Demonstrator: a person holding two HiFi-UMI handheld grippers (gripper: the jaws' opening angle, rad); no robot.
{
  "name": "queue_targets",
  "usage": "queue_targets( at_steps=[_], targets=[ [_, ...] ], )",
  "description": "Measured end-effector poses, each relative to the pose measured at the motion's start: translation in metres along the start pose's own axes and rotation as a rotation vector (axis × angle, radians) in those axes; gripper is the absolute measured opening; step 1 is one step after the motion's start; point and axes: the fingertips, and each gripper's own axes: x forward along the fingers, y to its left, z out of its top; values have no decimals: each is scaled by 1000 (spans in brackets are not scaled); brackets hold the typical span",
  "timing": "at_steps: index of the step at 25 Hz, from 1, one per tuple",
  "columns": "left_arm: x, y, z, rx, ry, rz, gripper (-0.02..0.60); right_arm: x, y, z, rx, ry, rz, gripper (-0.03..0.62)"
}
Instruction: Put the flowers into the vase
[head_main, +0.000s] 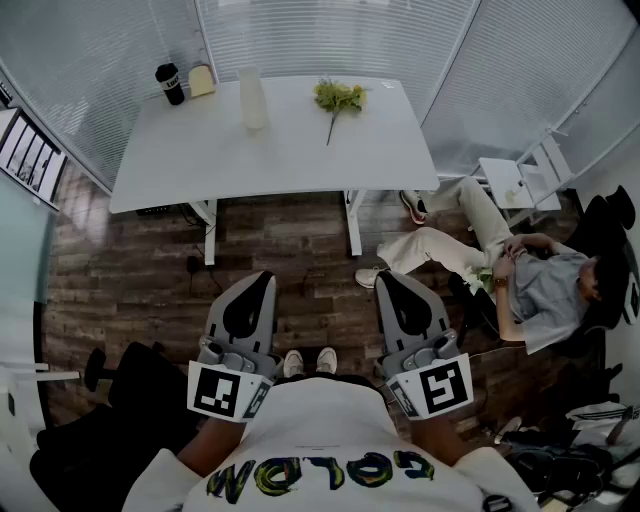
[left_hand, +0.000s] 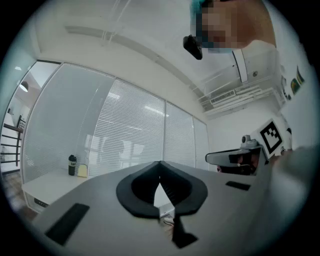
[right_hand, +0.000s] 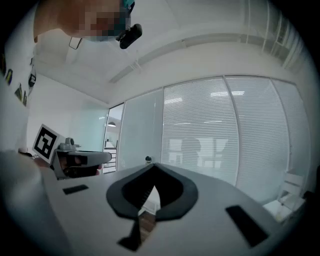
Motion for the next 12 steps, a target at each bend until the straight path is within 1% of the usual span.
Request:
queue_targets(
  at_steps=[4,9,12],
  targets=[
    [7,-14,-2,-3,-2,8,12,-6,-5,-4,-32,1,28,9],
    [18,-38,-14,-13,2,18,12,-21,-28,-14,-14,3,31,9],
    [25,-53,-20,-20,6,8,12,-27,-42,-19,-1,5,26,9]
  ],
)
